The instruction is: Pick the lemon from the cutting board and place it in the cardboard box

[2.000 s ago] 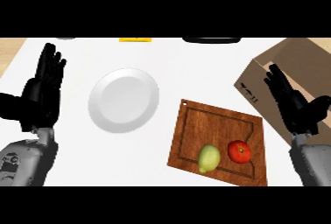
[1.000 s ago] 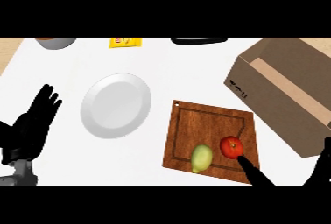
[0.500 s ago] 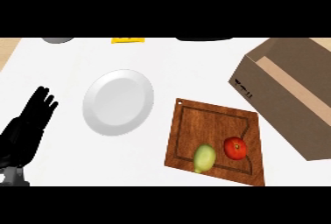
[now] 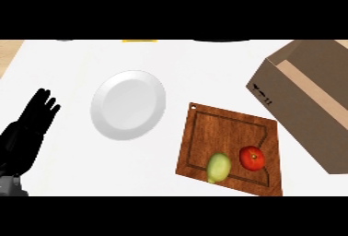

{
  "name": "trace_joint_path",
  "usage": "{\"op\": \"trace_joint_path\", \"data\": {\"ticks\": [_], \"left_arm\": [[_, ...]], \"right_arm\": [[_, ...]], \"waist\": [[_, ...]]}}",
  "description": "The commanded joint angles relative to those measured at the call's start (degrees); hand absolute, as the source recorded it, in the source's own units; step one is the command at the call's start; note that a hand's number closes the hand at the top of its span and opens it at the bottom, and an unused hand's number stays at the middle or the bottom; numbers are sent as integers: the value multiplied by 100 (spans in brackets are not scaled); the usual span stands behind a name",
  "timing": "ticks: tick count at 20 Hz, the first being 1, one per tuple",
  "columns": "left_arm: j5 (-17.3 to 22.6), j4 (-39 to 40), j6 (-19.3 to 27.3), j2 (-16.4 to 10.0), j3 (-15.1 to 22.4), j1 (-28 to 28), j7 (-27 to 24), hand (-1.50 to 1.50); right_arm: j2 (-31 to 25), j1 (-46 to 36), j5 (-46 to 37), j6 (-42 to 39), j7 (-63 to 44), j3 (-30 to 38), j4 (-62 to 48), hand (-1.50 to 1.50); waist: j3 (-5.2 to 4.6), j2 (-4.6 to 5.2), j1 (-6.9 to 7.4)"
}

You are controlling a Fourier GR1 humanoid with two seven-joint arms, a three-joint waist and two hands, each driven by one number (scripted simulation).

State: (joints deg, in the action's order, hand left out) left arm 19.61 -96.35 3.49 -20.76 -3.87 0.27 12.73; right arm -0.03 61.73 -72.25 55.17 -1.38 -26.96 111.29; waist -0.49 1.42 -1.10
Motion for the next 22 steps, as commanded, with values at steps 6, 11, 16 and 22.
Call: {"op": "trace_joint_path", "data": {"ticks": [6, 11, 16, 22], "left_arm": [[-27, 145, -103, 95, 23, 64, -187, 0], [92, 178, -174, -68, -123, -90, 57, 0], [79, 433, -289, -14, -117, -173, -8, 0], [-42, 251, -306, 17, -130, -21, 5, 0]], "right_arm": [[3, 37, -1987, -863, -2506, -1000, 294, -150], [3, -553, -3181, -1981, -3984, -1661, 718, -150], [3, -2016, -3871, -3087, -5584, -2324, 351, -150], [0, -3720, -4028, -3633, -7167, -2896, -626, -150]], "waist": [[12, -19, 58], [21, -51, 73], [34, -86, 94], [45, -130, 120]]}}
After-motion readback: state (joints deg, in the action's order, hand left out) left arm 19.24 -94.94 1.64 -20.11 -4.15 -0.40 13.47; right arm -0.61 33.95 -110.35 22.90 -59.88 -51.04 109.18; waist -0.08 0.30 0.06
